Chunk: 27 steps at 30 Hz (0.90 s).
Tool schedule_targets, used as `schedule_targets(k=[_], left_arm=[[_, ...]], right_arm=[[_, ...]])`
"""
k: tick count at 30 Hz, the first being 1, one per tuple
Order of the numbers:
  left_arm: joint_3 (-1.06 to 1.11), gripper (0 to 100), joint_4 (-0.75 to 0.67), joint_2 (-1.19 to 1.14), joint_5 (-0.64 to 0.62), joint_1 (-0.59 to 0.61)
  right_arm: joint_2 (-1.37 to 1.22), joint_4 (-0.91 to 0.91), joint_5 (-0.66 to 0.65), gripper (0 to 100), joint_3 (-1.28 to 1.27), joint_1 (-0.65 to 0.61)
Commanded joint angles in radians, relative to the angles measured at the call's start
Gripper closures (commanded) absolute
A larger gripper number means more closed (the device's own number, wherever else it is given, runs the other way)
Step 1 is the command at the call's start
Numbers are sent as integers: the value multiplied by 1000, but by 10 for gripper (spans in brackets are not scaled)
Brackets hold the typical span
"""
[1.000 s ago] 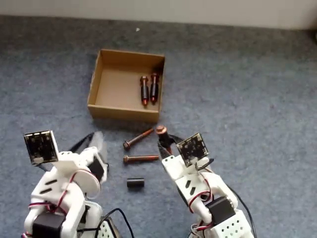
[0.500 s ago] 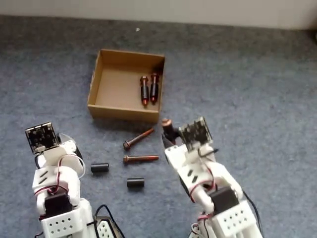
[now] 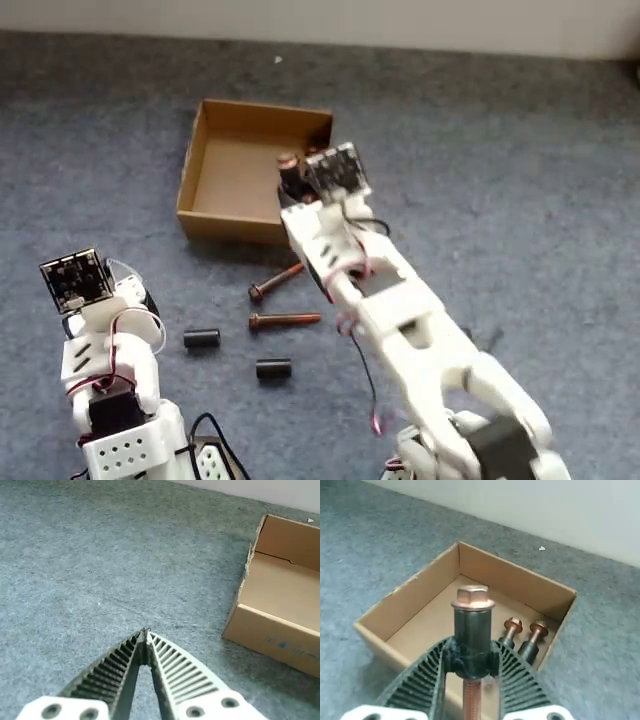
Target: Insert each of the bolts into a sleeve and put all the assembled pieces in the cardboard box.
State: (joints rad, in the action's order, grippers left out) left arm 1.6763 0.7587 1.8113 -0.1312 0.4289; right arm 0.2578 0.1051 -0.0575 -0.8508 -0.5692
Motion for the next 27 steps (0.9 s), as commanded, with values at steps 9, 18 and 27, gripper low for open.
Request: schedule_targets(k=[9, 18, 27], left_arm=[[19, 993, -25, 8, 15, -27], [19, 992, -25, 7, 15, -27], [19, 993, -25, 7, 15, -27]], right_arm=[[-443, 79, 8, 910, 409, -5], [-415, -84, 3, 872, 415, -4], [39, -648, 2, 872, 372, -12]])
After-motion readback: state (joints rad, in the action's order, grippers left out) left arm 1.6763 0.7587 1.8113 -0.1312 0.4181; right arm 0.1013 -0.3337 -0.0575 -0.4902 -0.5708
